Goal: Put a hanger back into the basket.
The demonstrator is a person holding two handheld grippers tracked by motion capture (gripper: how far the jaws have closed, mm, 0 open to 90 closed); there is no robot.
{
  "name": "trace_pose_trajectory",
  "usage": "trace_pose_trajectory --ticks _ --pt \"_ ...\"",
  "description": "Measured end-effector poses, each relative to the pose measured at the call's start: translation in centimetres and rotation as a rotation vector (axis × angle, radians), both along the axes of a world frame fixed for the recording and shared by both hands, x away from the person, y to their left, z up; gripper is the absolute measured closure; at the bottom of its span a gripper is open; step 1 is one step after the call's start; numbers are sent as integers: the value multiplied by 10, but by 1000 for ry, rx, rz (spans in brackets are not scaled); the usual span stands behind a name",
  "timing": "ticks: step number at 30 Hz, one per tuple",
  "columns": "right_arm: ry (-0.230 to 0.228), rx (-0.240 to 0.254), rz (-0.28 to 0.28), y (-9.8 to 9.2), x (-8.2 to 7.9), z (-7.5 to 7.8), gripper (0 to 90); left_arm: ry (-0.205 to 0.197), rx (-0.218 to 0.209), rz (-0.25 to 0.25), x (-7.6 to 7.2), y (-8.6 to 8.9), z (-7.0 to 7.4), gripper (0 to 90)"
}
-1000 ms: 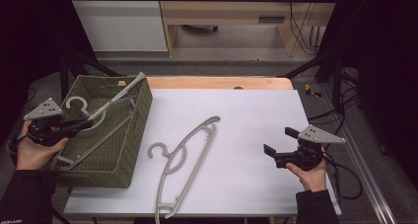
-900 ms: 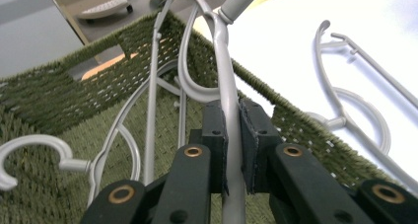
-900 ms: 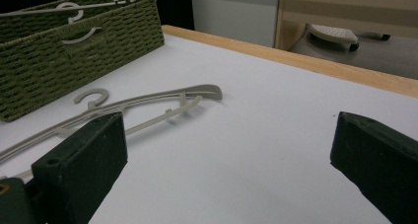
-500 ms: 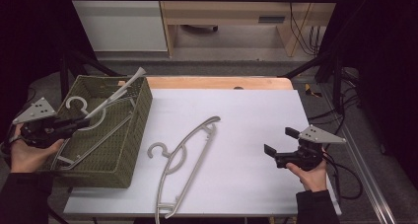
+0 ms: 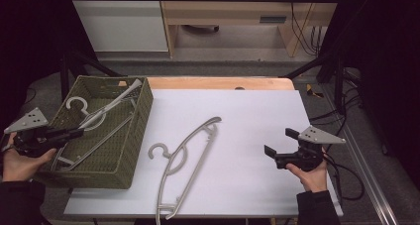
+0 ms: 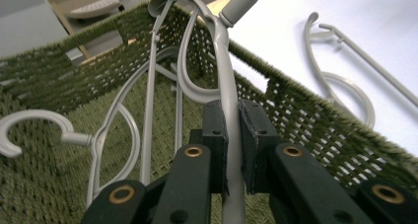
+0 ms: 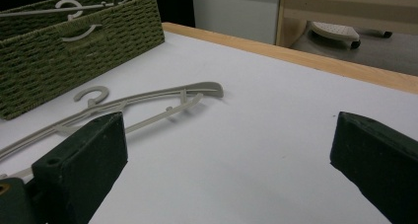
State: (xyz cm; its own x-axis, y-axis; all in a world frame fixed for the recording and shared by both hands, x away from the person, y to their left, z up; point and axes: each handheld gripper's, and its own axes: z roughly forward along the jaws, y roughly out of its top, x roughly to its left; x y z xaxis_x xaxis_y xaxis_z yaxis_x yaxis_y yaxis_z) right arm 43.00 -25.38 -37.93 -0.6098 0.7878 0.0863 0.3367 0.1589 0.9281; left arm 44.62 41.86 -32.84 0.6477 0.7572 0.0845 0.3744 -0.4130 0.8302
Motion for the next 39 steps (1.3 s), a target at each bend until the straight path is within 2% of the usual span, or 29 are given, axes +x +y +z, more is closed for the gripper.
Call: trace_pose_trajectory --ticks 3,5,10,15,18,19,20,21,22,25,27,28,30,32,35,39 --pt "0 -1 0 0 0 0 11 9 -6 -2 4 1 -5 820" --pt "-4 3 -4 0 0 0 11 27 20 6 8 -3 -11 820" --pt "-7 6 -4 -1 0 0 11 51 60 -9 13 -16 -17 820" --pt "-5 5 -4 0 0 0 11 64 46 -8 20 -19 -24 820" --pt "-6 5 -5 -1 0 0 11 102 52 2 20 -15 -30 819" --pt "-6 5 -5 -1 0 0 11 102 52 2 20 -15 -30 818" --pt "-6 5 -4 0 0 0 12 142 96 17 21 -16 -35 817" --pt "-6 5 -3 0 0 0 11 142 96 17 21 -16 -35 815" --pt "-6 6 -3 0 0 0 11 174 150 21 21 -18 -39 811" --pt "-4 4 -5 0 0 0 12 243 217 44 25 -26 -46 804" --pt "0 0 0 0 0 0 12 268 259 62 26 -31 -50 807" --pt "-3 -1 1 0 0 0 12 280 272 62 27 -31 -49 807" --pt "-5 2 -1 0 0 0 12 296 267 70 28 -33 -50 807" --pt "-5 6 -4 0 0 0 12 309 296 80 30 -35 -52 805" --pt "-5 5 -4 0 0 0 12 321 328 91 31 -37 -53 799" --pt "-6 6 -4 0 0 0 12 330 350 90 32 -39 -54 785"
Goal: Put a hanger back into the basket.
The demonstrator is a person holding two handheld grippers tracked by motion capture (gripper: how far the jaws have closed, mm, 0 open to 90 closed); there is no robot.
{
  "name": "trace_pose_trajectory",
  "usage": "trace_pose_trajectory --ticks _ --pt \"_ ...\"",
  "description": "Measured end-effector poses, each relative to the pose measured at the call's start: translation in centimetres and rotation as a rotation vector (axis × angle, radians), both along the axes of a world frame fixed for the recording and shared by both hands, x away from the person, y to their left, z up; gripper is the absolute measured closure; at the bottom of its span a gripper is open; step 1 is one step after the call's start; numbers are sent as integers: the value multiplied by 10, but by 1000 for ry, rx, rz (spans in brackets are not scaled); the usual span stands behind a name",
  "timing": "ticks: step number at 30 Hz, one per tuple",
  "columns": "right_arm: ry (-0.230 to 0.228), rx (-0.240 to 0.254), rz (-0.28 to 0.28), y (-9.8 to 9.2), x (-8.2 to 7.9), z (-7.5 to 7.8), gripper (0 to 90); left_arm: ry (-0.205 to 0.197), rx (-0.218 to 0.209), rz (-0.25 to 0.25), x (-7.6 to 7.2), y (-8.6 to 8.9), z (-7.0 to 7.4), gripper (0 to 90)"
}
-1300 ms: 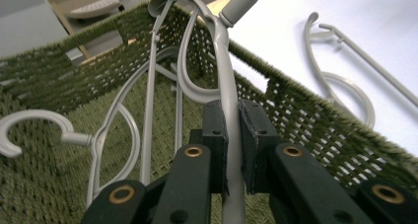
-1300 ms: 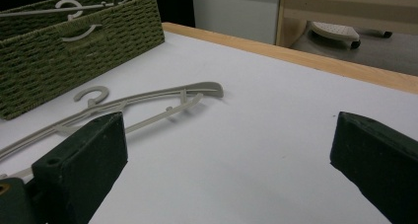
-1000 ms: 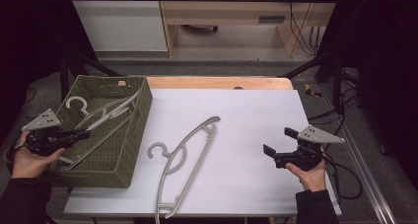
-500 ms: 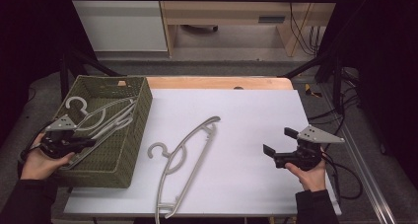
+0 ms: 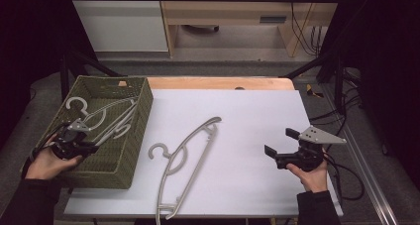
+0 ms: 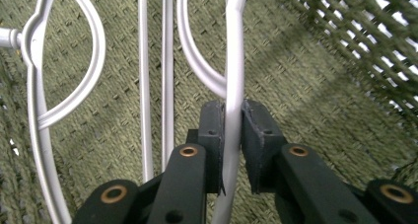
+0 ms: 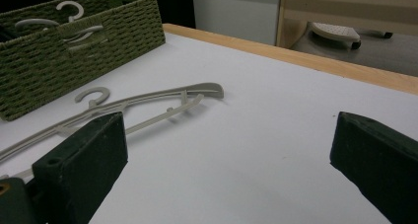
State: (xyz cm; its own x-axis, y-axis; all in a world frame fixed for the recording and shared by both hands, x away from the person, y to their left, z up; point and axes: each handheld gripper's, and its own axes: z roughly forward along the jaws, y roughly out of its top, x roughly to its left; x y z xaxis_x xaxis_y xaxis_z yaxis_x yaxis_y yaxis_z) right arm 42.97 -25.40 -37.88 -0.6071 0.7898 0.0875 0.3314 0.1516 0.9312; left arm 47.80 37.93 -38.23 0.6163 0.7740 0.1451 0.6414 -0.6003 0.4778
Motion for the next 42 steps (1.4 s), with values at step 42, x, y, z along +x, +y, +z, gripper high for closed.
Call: trace_pose_trajectory --ticks 42 --pt "4 2 1 0 0 0 12 -144 -17 289 23 20 12 772"
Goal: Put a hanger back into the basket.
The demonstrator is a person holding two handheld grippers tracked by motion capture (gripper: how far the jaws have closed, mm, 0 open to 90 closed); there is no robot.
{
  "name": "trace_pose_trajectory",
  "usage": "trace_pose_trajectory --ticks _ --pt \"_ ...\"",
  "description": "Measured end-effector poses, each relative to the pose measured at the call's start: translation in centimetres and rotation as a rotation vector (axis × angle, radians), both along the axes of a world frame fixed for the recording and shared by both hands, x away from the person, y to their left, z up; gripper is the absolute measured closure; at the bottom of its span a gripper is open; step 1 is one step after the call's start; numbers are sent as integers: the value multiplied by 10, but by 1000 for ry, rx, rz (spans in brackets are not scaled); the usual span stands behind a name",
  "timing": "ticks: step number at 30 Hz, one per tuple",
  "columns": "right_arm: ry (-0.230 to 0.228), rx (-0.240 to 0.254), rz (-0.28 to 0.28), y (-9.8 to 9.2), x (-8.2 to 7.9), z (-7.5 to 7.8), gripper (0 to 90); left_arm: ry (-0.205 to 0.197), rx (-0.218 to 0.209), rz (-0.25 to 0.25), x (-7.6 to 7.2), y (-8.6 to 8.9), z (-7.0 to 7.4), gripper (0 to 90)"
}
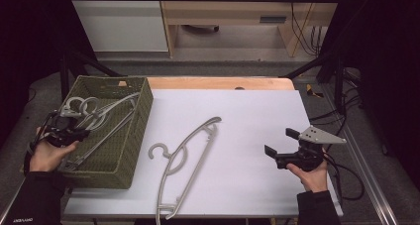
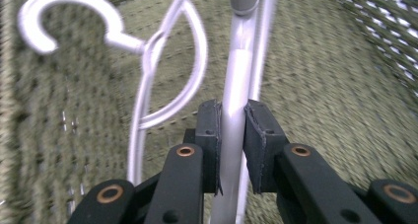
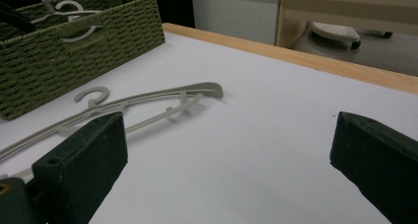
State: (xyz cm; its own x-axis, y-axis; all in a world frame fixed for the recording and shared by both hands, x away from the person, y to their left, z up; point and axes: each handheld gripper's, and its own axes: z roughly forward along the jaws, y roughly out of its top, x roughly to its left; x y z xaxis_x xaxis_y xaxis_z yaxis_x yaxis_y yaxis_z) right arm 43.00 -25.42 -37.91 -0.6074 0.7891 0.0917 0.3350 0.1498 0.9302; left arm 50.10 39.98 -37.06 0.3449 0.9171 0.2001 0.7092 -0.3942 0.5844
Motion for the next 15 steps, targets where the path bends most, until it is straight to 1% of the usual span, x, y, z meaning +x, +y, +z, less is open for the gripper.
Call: trace_pose_trajectory --ticks 3,4,6,8,10,12,13,14,15 --pt "-1 -10 6 0 1 -1 12 -4 2 55 5 7 -2 768" --pt "1 -10 6 0 1 -1 12 -2 -5 75 6 9 -3 763" --pt "3 -6 3 0 1 -1 12 -1 -5 101 8 12 -4 754" --pt "1 -10 7 0 1 -1 12 -9 12 131 9 15 -5 751" --pt "-1 -6 2 0 1 -1 12 -27 -1 147 8 18 -3 716" --pt "1 2 1 0 0 0 12 -47 -19 147 4 21 0 687" --pt "1 -1 -2 -1 0 0 12 -65 -20 157 1 21 2 675" --pt "1 -1 -2 -1 0 0 12 -65 -20 157 1 21 2 662" --pt "0 0 -2 0 0 0 12 -88 -36 150 -4 22 6 652"
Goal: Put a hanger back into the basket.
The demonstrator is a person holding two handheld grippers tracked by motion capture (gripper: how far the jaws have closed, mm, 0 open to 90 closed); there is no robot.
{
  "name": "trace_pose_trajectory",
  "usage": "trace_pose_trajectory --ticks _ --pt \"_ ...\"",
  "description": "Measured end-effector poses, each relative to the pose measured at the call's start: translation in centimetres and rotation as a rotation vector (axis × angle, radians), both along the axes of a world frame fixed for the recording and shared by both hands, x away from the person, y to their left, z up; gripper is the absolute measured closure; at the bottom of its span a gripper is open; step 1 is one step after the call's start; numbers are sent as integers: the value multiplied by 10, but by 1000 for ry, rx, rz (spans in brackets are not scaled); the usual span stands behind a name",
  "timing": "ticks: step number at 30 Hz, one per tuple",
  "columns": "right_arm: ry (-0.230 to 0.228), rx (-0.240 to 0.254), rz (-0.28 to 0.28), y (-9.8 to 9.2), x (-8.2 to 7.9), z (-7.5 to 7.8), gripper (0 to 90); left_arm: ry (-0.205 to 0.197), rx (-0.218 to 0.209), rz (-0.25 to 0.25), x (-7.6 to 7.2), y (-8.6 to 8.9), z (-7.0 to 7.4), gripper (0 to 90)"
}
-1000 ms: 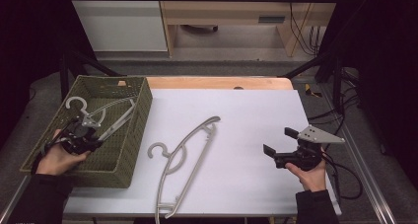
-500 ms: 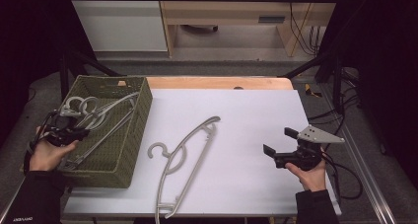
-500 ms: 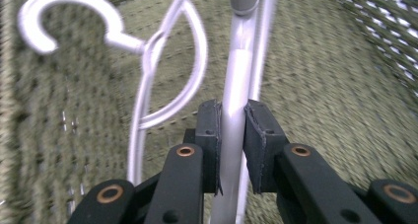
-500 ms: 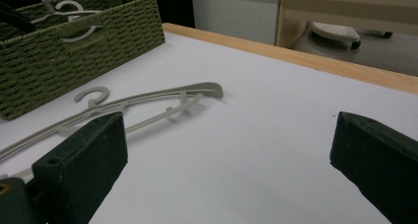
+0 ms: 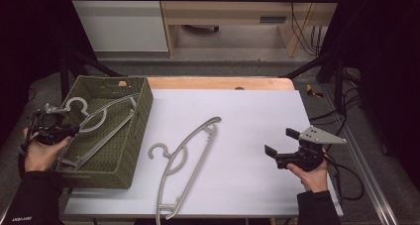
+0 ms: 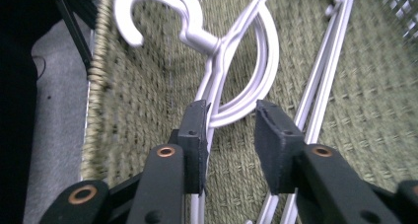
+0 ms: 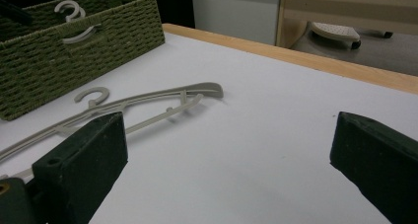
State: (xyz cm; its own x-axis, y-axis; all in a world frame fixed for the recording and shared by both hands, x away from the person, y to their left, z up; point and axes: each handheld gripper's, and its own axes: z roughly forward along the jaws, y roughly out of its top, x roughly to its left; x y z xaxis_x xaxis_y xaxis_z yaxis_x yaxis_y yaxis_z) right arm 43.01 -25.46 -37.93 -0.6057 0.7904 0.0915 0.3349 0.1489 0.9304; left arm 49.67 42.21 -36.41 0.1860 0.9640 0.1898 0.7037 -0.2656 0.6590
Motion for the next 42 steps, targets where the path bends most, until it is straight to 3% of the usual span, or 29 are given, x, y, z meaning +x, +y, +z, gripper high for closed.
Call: trace_pose_trajectory --ticks 9,10,11,12,25,32,36,42 --pt "-1 2 1 0 0 0 12 -177 -136 -78 -31 -16 23 469" --pt "-2 2 1 0 0 0 12 -177 -136 -78 -31 -16 23 449" --pt "0 5 2 0 0 0 11 -218 -186 -105 -38 -23 27 428" --pt "-2 8 3 0 0 0 12 -233 -197 -123 -40 -27 28 413" --pt "-13 18 -7 -3 -3 3 10 -377 -356 -317 -70 -91 24 127" --pt "-13 20 -13 -3 -3 3 10 -375 -398 -387 -83 -120 17 87" --pt "-14 22 -9 -3 -4 3 10 -366 -377 -419 -86 -134 11 84" --pt "-16 20 -7 -3 -4 3 9 -365 -402 -447 -92 -145 5 87"
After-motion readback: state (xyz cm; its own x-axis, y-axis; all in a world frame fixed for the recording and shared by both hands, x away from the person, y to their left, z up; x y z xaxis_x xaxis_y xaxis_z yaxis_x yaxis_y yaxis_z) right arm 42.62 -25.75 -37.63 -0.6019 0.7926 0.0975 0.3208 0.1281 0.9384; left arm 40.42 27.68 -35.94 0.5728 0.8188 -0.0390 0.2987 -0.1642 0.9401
